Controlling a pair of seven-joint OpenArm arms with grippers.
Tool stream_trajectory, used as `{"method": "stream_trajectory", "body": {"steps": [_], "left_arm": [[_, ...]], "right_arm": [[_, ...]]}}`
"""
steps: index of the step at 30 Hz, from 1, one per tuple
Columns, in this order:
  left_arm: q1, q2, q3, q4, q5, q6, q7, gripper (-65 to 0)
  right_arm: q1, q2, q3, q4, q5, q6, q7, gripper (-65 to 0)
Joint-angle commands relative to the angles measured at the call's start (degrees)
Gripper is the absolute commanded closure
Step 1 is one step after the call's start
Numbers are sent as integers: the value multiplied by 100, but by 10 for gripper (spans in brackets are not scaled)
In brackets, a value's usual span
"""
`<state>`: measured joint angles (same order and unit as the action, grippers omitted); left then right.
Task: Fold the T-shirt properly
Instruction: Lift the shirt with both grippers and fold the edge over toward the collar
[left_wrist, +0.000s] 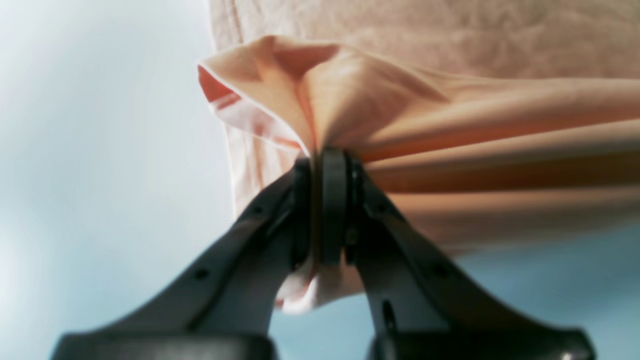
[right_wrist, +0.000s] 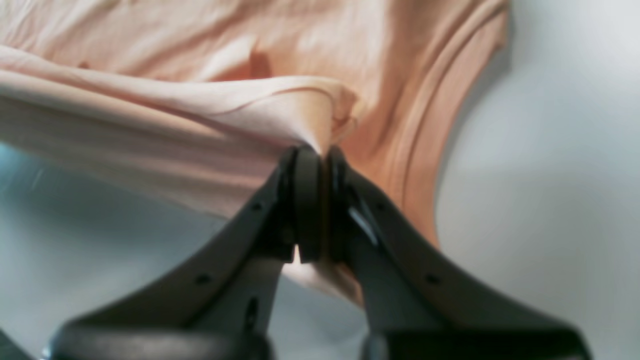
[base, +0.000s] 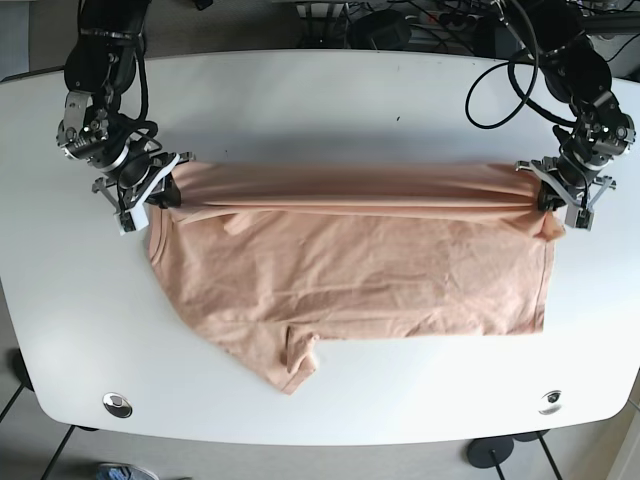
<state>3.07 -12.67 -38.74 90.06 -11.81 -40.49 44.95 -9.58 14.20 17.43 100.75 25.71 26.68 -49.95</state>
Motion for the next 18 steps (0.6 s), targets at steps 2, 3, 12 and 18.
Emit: {"method": "stream_trajectory", "body": {"steps": [2,3,12,18], "left_arm": [[339,-4,-394,159,34,49,-112,0],[515,-4,-508,255,34,49,-112,0],[1034,-30,-948,625,34,49,-104,0],[1025,-136,-939,642,34,49,-86,-271]], "right_arm": [[-576,-105,336,637,-26,-52,68,-21],[-787,-140,389,787,-26,-52,33,-21],[-1428,-255,371,1068,-35,-43,33,-21],[-1042,-272,354,848,-35,-43,6,-33]]}}
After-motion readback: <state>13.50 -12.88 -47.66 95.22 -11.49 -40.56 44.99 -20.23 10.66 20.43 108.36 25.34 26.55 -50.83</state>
